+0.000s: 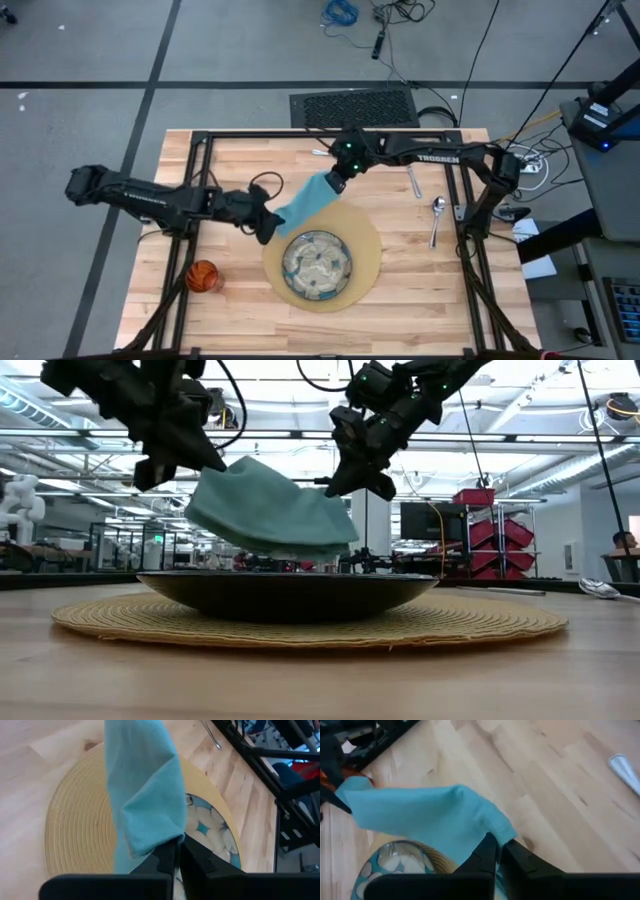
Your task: Set table place
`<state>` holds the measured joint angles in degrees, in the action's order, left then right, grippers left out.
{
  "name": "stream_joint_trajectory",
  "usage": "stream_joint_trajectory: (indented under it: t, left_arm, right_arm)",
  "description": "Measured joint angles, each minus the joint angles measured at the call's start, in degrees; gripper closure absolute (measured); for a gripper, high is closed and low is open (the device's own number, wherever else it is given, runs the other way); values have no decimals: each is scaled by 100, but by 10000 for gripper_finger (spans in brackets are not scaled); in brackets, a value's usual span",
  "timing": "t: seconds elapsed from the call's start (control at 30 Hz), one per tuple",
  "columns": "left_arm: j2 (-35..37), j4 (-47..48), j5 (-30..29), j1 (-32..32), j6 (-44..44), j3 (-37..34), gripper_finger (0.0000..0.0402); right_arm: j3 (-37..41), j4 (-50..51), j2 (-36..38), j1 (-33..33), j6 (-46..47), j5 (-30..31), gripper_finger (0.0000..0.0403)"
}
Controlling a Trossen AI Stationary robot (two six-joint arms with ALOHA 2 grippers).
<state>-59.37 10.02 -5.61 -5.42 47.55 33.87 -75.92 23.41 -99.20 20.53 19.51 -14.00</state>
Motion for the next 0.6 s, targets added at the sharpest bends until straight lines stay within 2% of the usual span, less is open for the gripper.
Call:
stream_joint_trajectory:
  t: [0.33,0.6]
  left_arm:
    - [-24,-116,-1405,-1430,941,0,401]
    - [-299,-416,-2639,-2505,1574,9,401]
  right_arm:
    - [-23,-552,-349,-372,56,-125,403]
    - [-1184,-162,-994,-618,-167,-113,403]
